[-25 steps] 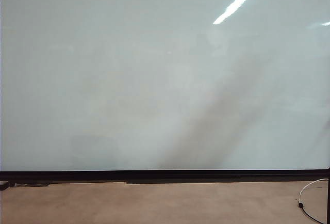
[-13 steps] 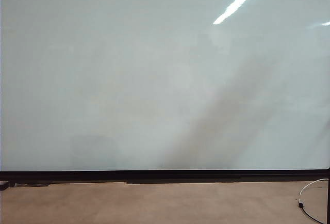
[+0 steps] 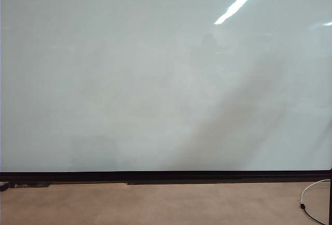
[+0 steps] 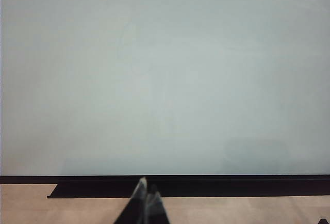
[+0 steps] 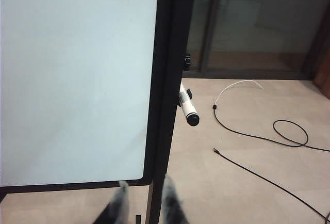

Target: Pick up the pen on the shelf to the right of the whiteboard and draw a check mark.

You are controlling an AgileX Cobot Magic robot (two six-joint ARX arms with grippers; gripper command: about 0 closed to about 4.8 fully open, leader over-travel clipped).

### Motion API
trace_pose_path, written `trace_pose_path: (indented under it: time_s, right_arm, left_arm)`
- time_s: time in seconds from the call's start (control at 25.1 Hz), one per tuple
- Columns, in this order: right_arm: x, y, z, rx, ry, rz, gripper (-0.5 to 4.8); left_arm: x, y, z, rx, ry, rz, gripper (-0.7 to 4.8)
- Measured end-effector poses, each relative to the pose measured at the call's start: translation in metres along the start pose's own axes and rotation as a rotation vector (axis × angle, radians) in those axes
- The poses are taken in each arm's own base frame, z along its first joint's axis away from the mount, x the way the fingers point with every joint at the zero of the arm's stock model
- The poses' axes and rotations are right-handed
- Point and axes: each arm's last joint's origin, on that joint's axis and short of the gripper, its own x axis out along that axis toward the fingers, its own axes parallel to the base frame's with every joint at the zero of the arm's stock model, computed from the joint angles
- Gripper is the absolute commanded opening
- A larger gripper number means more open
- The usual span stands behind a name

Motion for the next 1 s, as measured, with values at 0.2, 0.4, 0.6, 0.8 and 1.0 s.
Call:
trace_pose_path:
  time_s: [0.2,0.4,0.6,0.8,1.0]
  right_arm:
    - [0.008,-0.003,-0.003,0.007,0.022,0.020,0.96]
    - [0.019,-0.004,-0.007,0.012,0.042,0.033,1.15]
    - [0.029,-0.007,-0.009,0.011,0.037,0.037,1.40]
    - [0.038,-0.008,-0.013,0.013,0.043,0.041,1.59]
    - [0.042,-0.008,-0.013,0.009,0.026,0.057,1.72]
  left_arm:
    - [0.000,0.000,0.000,0.000,0.000,0.000,-0.05]
    - [0.000,0.000,0.000,0.000,0.000,0.000,-0.05]
    - [0.000,0.000,0.000,0.000,0.000,0.000,-0.05]
    - [0.000,0.000,0.000,0.000,0.000,0.000,-0.04]
    - [0.000,0.000,0.000,0.000,0.000,0.000,-0.04]
